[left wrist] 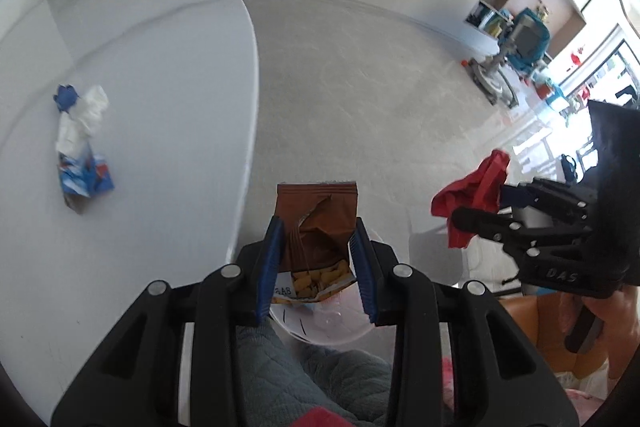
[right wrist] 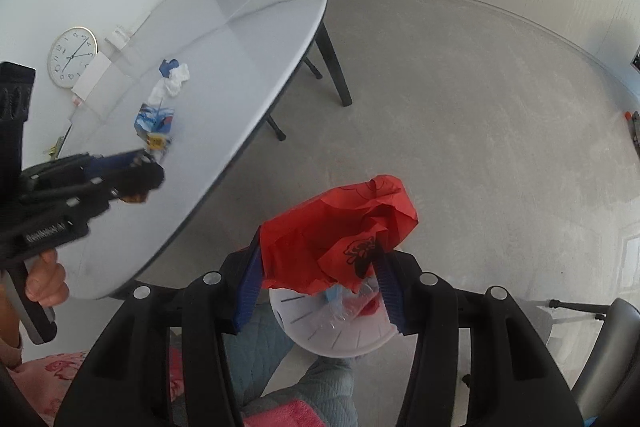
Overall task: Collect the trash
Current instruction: 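Carry both items to the wastebasket and open both grippers to drop them, then move both tools back over the table toward the remaining trash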
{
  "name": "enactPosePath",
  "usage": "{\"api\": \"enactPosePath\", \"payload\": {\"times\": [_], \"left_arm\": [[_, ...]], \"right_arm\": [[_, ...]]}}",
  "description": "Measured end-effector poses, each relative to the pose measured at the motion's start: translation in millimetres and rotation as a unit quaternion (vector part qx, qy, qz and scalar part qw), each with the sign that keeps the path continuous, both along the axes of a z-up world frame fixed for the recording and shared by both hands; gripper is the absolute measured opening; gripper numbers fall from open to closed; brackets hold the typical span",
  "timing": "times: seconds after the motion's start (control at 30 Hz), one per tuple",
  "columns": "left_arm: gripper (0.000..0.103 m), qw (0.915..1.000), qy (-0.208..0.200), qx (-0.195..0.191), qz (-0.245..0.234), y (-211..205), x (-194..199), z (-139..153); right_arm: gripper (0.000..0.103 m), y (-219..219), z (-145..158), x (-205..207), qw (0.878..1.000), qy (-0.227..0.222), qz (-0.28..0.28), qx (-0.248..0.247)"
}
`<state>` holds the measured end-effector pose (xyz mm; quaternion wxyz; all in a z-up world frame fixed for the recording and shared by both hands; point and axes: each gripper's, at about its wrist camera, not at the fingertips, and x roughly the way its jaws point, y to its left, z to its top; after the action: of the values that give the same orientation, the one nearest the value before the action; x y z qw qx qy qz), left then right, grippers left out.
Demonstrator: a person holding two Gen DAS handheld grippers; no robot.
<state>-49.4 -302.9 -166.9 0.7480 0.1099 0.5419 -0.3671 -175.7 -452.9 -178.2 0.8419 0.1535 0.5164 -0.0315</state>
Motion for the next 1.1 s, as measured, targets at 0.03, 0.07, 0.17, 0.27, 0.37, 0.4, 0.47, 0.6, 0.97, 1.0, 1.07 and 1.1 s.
{"api": "enactPosePath", "payload": {"times": [0.03,0.07,0.17,0.27,0.37,0.4,0.47,0.6,0.97,1.0,1.07,1.1], "left_arm": [[0.033,0.9999,0.012,0.005,-0.008,-5.5,-8.3,-11.9],[0.033,0.9995,0.026,0.010,-0.015,-10.8,-14.9,-24.1],[0.033,0.9977,0.054,0.026,-0.030,-22.7,-27.1,-54.3],[0.034,0.9950,0.072,0.050,-0.046,-33.5,-42.8,-78.1],[0.055,0.9930,0.091,0.055,-0.052,-35.0,-49.2,-84.9],[0.063,0.9932,0.089,0.055,-0.051,-34.9,-52.1,-83.0],[0.076,0.9947,0.075,0.050,-0.050,-34.8,-54.8,-74.0],[0.077,0.9951,0.064,0.060,-0.045,-30.9,-48.2,-57.9],[0.092,0.9947,-0.028,0.038,0.092,48.7,-14.8,23.5],[0.093,0.9931,-0.032,0.041,0.105,53.4,-12.4,26.0],[0.093,0.9899,-0.033,0.047,0.129,63.2,-5.5,27.8],[0.093,0.9880,-0.032,0.050,0.142,69.6,-1.6,28.2]], "right_arm": [[0.052,-1.6,-2.5,-8.6,1.000,0.003,-0.003,-0.001],[0.052,-2.9,-4.1,-15.8,1.000,0.004,-0.006,-0.001],[0.052,-9.3,-6.3,-36.1,1.000,0.002,-0.019,0.005],[0.053,-14.0,-7.5,-47.6,1.000,0.001,-0.026,0.007],[0.053,-13.8,-9.6,-51.6,1.000,0.003,-0.024,0.006],[0.053,-12.9,-9.8,-50.8,1.000,0.003,-0.023,0.006],[0.053,-13.3,-10.9,-52.4,1.000,0.003,-0.020,0.008],[0.053,-14.7,-14.2,-56.4,1.000,0.002,-0.014,0.013],[0.088,6.6,-53.0,-37.5,0.999,0.028,0.030,0.013],[0.096,8.0,-58.0,-35.5,0.999,0.036,0.031,0.016],[0.098,10.4,-63.1,-32.2,0.998,0.044,0.031,0.016],[0.100,11.3,-63.4,-29.9,0.998,0.047,0.032,0.018]]}}
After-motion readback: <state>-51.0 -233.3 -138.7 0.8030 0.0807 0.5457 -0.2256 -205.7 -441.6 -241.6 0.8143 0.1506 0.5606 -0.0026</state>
